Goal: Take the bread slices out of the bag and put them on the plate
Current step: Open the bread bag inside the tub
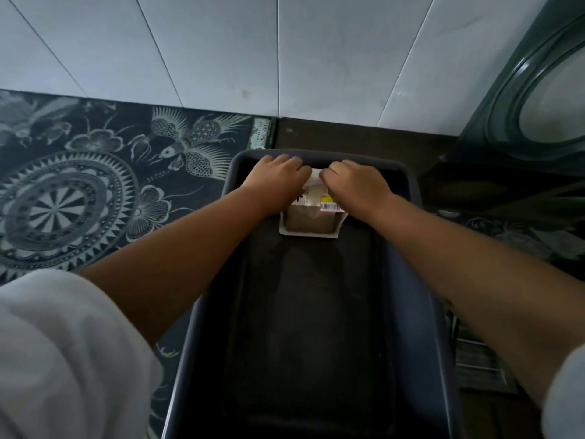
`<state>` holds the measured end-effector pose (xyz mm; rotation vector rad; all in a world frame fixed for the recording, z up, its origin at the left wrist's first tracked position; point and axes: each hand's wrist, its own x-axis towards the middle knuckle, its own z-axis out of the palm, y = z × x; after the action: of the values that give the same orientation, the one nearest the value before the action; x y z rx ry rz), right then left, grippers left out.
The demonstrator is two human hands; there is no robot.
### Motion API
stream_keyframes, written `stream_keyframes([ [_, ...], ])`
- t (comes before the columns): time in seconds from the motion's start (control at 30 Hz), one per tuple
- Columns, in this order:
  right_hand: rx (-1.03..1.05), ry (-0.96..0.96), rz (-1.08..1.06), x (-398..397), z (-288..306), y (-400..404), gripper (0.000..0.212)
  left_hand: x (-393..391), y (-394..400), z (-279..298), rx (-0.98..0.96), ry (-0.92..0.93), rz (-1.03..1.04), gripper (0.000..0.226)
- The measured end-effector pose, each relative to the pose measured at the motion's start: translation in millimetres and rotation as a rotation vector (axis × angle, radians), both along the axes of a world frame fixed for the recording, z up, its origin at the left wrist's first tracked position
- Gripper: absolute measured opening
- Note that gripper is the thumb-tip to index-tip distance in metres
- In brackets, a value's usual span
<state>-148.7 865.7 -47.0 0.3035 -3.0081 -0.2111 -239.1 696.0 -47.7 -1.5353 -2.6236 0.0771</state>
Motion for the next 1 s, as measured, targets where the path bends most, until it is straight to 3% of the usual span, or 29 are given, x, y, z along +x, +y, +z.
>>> stream_keyframes([
  [0.2,-0.022,-0.024,-0.031,16,-4,0,0.025,15,-1,10,-0.086,0.029,-0.025,0.013],
  [0.4,-0.011,-0.013,-0.011,51,10,-11,0.018,50,-28,22,-0.043,0.032,-0.031,0.019],
  [1.0,-0.175,-0.056,0.057,283,6,-127,0.026,263,-163,9,0.052,-0.127,-0.129,0.034],
])
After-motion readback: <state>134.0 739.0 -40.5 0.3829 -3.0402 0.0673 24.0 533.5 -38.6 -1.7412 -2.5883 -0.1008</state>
